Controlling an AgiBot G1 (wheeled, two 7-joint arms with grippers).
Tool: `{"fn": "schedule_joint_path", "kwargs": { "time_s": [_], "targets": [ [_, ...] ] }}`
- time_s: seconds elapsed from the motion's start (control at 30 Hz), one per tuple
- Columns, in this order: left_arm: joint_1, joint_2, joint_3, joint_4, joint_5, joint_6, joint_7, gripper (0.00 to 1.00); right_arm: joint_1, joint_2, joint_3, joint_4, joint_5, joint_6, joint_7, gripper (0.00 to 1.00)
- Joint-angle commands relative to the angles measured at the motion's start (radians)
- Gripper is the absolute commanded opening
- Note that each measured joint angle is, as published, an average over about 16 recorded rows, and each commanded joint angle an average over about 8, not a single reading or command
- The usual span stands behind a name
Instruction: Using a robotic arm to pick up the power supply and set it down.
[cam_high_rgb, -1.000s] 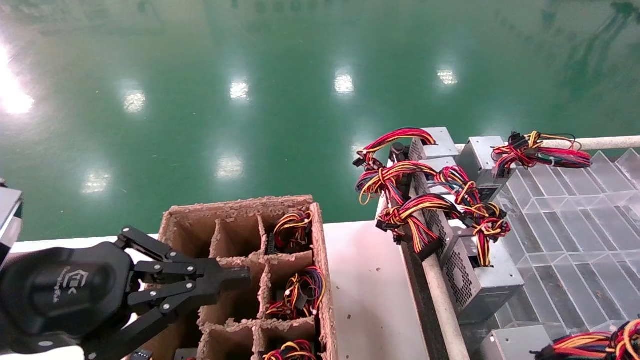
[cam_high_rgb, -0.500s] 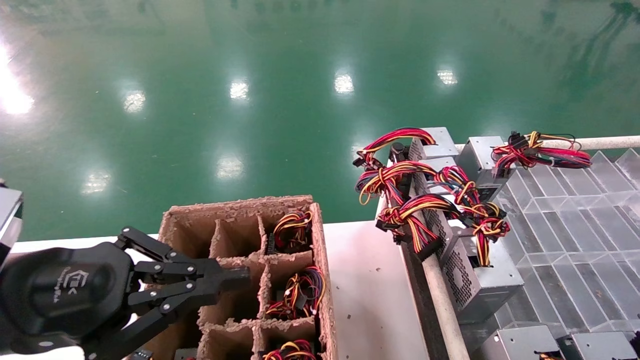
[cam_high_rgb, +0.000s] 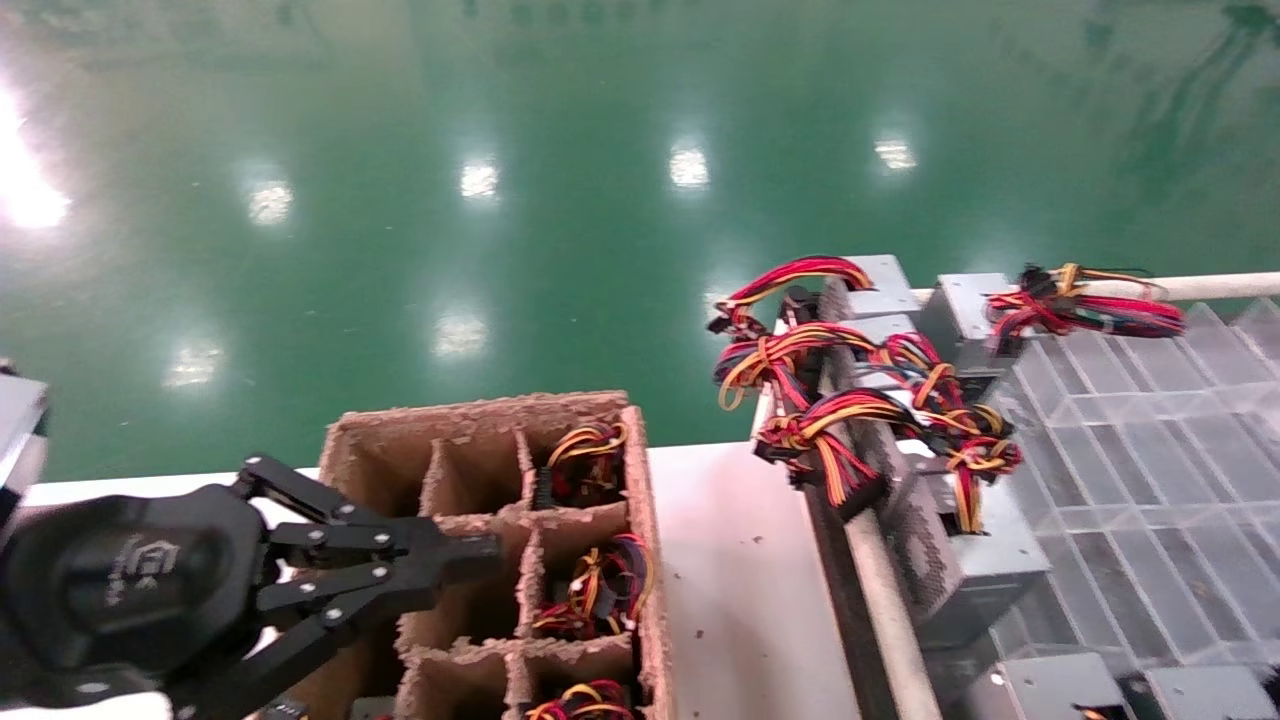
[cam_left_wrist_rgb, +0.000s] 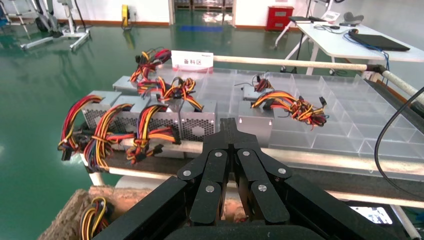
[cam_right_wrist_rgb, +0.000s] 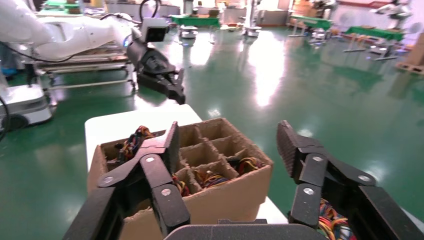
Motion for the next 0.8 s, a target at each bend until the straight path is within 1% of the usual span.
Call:
{"fn": "schedule_joint_path", "kwargs": {
  "time_s": [0.03, 0.63, 0.67, 0.8],
  "targets": [
    [0.000, 0.000, 0.000, 0.000, 0.000, 0.000, 0.000, 0.00, -0.008, -0.020, 0.021, 0.003, -0.013, 0.001, 0.005, 1.00],
    [0.000, 0.000, 0.001, 0.001, 0.000, 0.000, 0.000, 0.00, -0.206, -0.251, 0.375, 0.026, -0.240, 0.033, 0.155, 1.00],
    [0.000, 0.000, 0.001, 0.001, 0.000, 0.000, 0.000, 0.06, -0.217, -0.264, 0.395, 0.027, -0.253, 0.034, 0.164, 1.00],
    [0.000, 0.000, 0.001, 0.001, 0.000, 0.000, 0.001, 0.56, -0.261, -0.315, 0.473, 0.033, -0.303, 0.041, 0.197, 1.00]
  ]
}}
